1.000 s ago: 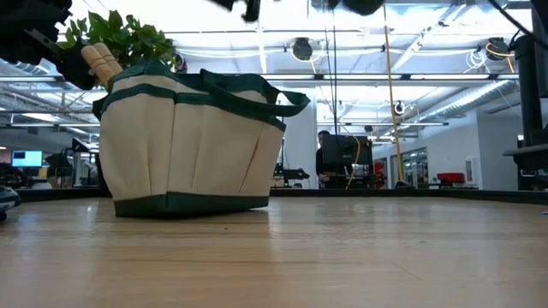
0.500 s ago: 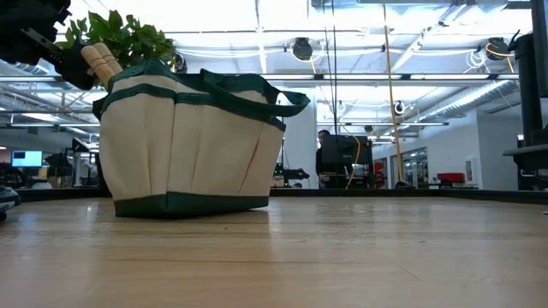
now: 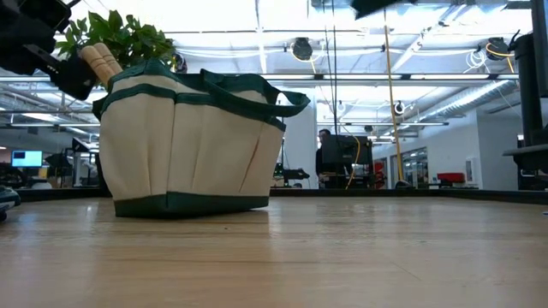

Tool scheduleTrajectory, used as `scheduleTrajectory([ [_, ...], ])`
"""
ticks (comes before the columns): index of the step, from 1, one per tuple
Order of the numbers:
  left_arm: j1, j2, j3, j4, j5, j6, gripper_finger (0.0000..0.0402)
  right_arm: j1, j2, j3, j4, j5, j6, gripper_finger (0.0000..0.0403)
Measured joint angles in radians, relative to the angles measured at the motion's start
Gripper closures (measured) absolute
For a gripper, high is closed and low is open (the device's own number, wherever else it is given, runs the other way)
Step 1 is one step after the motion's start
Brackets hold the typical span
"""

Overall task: Pick & Place Garden tools in Gardening bag
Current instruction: Put the brown trowel into the brown bag

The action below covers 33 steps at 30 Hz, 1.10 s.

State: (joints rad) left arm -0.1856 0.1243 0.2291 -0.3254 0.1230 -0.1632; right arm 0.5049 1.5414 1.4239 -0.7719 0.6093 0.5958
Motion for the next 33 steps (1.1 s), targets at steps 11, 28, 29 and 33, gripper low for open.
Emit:
scheduleTrajectory([
  [11,0.0,-0.118,0.004,-0.106,-0.001,0.029,0.0094,0.027,0.001,-0.003,-0.39,-0.415,0.496,0.0229],
  [28,0.0,-0.119,0.005,-0.111,0.009,0.031,0.0094,0.14,0.002,-0.223,-0.437,-0.77,0.676,0.0229],
  [29,0.0,-0.119,0.005,-0.111,0.009,0.031,0.0094,0.146,0.002,-0.231,-0.441,-0.782,0.647,0.0229],
  [33,0.0,-0.119,0.005,-0.111,0.009,0.03,0.0094,0.167,0.002,-0.256,-0.465,-0.799,0.501,0.0229],
])
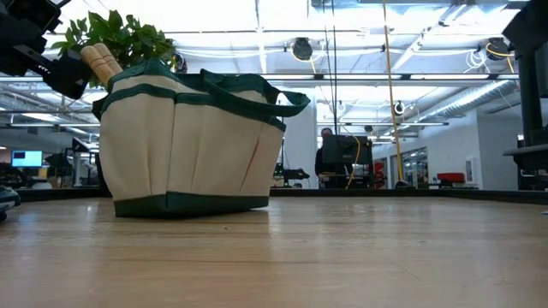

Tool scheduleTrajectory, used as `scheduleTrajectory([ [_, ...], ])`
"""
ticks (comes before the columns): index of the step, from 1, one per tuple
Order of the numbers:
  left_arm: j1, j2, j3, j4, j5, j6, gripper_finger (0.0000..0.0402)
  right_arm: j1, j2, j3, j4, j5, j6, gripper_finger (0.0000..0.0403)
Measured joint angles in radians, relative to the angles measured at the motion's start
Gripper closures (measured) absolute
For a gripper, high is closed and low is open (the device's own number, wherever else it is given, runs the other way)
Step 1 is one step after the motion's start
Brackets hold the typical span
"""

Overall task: Pick & Place Garden tools in Gardening bag
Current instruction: Put the brown trowel into the brown bag

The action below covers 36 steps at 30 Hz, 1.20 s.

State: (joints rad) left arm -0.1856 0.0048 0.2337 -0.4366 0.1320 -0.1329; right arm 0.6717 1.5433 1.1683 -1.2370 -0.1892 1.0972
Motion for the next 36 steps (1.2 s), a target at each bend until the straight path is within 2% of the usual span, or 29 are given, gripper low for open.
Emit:
scheduleTrajectory([
  [6,0.0,0.0,0.0,0.0,0.0,-0.002,0.0094,0.011,0.0,-0.02,-0.05,0.013,-0.313,0.0229],
  [9,0.0,0.0,0.0,0.0,0.001,-0.009,0.0094,0.011,0.0,-0.04,-0.039,0.057,-0.496,0.0229],
  [13,0.0,0.0,0.0,0.0,0.001,-0.022,0.0094,0.011,0.0,-0.085,0.038,0.113,-0.755,0.0229],
  [16,0.0,0.0,0.0,-0.001,0.003,-0.036,0.0094,0.011,0.0,-0.122,0.109,0.112,-0.914,0.0229],
  [25,0.0,0.0,0.0,-0.002,0.002,-0.078,0.0094,0.011,0.0,-0.205,0.218,0.11,-1.187,0.0229],
  [36,0.0,0.0,0.0,-0.002,0.001,-0.117,0.0094,0.011,0.0,-0.264,0.327,0.11,-1.405,0.0229],
])
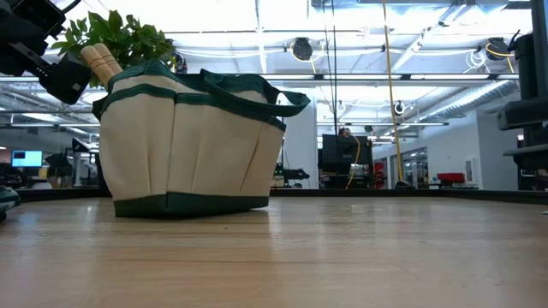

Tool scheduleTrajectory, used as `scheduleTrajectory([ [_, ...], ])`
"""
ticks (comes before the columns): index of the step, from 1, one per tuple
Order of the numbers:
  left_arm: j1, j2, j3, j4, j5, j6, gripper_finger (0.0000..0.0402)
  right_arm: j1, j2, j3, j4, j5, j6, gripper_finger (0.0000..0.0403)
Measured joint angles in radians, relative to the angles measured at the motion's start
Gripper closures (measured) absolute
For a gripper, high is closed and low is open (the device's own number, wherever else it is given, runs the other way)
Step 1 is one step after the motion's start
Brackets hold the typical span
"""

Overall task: Pick & Place Garden tools in Gardening bag
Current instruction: Put the brown trowel into the brown bag

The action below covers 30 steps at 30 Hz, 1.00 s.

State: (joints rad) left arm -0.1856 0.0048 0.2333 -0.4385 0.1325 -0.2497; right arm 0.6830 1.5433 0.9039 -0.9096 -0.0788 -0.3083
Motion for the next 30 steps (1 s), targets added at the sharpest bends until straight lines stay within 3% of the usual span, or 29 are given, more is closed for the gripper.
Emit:
scheduleTrajectory([
  [9,0.0,0.0,0.0,0.0,-0.002,-0.003,0.0094,0.015,0.0,-0.001,0.044,0.0,-0.082,0.0229],
  [21,0.0,0.0,0.0,0.001,-0.001,-0.023,0.0094,0.028,-0.004,-0.085,0.285,-0.001,-0.099,0.023],
  [30,0.0,0.0,0.0,0.001,-0.001,-0.04,0.0094,0.021,-0.005,-0.102,0.319,-0.002,-0.019,0.0292],
])
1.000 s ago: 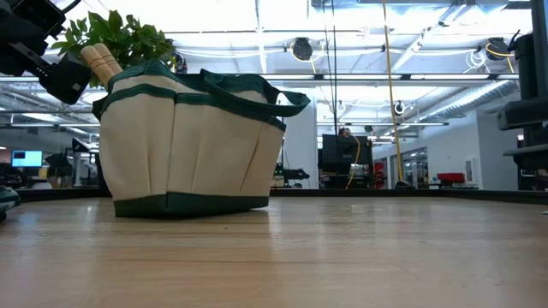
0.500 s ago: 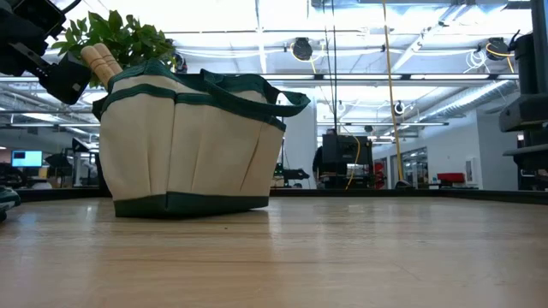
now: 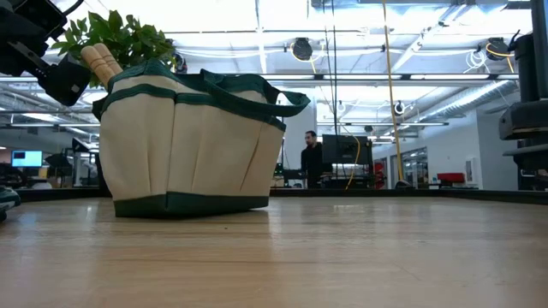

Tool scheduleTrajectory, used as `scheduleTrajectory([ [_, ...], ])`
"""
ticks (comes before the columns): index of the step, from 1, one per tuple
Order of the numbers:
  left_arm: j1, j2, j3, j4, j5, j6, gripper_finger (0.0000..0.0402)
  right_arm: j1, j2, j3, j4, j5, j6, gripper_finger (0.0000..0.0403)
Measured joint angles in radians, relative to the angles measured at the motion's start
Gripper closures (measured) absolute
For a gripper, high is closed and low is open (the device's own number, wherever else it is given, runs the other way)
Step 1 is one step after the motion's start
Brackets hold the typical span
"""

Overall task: Pick & Place Garden tools in Gardening bag
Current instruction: Put the brown trowel into the brown bag

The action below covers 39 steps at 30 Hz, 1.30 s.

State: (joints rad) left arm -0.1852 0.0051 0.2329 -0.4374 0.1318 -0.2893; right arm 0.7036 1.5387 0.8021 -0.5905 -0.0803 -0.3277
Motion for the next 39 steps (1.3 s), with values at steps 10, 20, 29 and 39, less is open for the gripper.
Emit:
scheduleTrajectory([
  [10,0.0,0.0,0.0,0.0,0.0,0.014,0.0094,-0.054,0.002,-0.002,0.044,0.035,0.208,0.0341],
  [20,0.0,0.0,0.0,-0.001,0.038,0.035,0.0094,-0.21,0.008,0.13,0.128,0.239,0.543,0.0341],
  [29,0.0,0.0,0.0,-0.024,0.081,0.025,0.0094,-0.349,0.007,0.395,0.284,0.239,0.656,0.0341],
  [39,0.0,0.0,0.0,-0.047,0.081,0.033,0.0094,-0.447,0.006,0.523,0.758,0.205,0.712,0.0341],
])
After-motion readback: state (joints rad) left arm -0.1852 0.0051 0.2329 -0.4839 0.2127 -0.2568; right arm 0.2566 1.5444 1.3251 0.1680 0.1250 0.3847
